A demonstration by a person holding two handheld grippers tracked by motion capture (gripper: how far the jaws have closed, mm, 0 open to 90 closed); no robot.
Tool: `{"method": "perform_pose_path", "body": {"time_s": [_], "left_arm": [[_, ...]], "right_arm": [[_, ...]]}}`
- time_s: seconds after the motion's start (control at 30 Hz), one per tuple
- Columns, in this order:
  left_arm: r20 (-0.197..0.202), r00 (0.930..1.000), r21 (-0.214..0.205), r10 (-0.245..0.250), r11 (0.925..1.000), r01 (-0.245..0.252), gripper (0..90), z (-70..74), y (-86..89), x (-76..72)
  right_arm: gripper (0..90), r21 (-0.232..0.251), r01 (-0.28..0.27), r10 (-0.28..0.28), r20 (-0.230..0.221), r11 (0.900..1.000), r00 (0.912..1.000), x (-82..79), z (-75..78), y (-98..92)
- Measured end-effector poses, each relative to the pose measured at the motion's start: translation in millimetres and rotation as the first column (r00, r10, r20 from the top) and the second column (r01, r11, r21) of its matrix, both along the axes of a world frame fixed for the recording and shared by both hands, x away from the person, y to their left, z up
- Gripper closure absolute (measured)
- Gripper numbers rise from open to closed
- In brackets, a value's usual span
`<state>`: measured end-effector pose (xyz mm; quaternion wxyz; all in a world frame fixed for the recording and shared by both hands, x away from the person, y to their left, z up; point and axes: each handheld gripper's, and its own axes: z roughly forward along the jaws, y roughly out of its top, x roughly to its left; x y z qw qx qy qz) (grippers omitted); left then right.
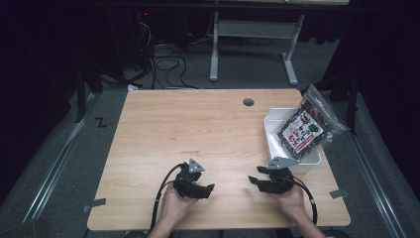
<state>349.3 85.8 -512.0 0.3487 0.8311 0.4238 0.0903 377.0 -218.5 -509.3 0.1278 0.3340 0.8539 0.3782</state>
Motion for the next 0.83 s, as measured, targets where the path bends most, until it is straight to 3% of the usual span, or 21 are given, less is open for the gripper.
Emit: {"method": "perform_pose_path", "body": {"time_s": [0.3,0.6,0.83], "left_arm": [[-0.018,0.9998,0.023,0.008,0.9997,-0.007,28.8,-2.7,0.3,1.7],[-0.019,0.9997,0.045,0.013,0.9989,-0.012,28.8,-4.3,0.0,2.4],[-0.018,0.9997,0.049,0.018,0.9987,-0.017,28.7,-4.4,0.5,2.9]], "right_arm": [[45.4,-0.025,0.016,-0.015,0.008,0.9996,0.9998,-1.6,-2.7,-3.9],[45.3,0.011,0.046,-0.046,-0.008,0.9989,0.9989,-6.3,-1.0,-17.4],[44.4,-0.001,0.048,-0.048,0.010,0.9988,0.9988,-6.8,-0.9,-18.5]]}}
